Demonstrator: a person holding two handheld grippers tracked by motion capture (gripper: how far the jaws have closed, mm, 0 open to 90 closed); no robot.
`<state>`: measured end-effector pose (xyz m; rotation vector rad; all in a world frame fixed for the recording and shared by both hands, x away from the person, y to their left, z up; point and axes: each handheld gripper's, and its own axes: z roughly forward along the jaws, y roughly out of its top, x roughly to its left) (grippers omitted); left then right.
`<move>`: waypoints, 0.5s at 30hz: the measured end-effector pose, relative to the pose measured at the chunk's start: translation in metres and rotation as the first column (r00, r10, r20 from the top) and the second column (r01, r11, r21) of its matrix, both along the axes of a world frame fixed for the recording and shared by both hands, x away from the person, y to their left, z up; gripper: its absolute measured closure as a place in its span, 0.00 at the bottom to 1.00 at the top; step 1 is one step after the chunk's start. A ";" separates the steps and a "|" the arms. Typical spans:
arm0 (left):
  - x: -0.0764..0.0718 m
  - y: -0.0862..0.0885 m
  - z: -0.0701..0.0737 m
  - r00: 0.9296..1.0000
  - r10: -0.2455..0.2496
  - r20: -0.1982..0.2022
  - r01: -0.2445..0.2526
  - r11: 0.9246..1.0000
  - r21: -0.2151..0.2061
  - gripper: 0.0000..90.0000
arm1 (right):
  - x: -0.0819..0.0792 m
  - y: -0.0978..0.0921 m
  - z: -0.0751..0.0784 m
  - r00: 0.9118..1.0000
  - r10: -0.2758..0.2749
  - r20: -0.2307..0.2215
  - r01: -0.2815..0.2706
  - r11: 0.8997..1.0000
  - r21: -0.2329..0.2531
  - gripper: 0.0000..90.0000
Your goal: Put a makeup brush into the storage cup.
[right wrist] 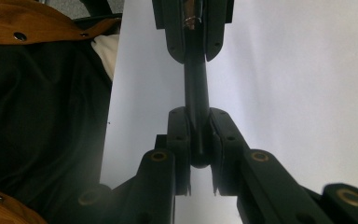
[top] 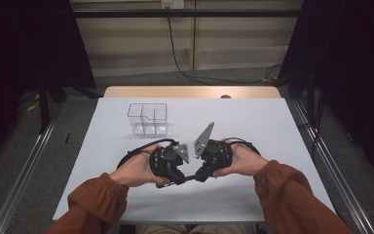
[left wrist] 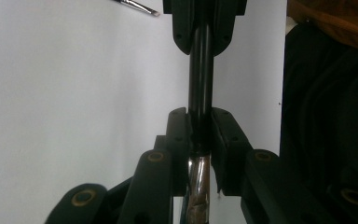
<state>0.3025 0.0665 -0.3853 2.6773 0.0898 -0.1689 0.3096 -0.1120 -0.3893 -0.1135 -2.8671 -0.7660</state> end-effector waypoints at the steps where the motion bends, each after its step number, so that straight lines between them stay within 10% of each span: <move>1: 0.000 0.000 0.000 1.000 -0.001 0.006 0.001 1.000 0.001 0.84 | 0.000 0.000 0.000 1.000 0.000 -0.001 0.000 1.000 -0.003 0.89; 15: 0.002 0.015 -0.005 0.993 0.118 0.021 -0.115 0.987 -0.110 0.45 | 0.002 -0.006 0.001 0.999 -0.045 -0.002 0.045 0.999 0.007 0.89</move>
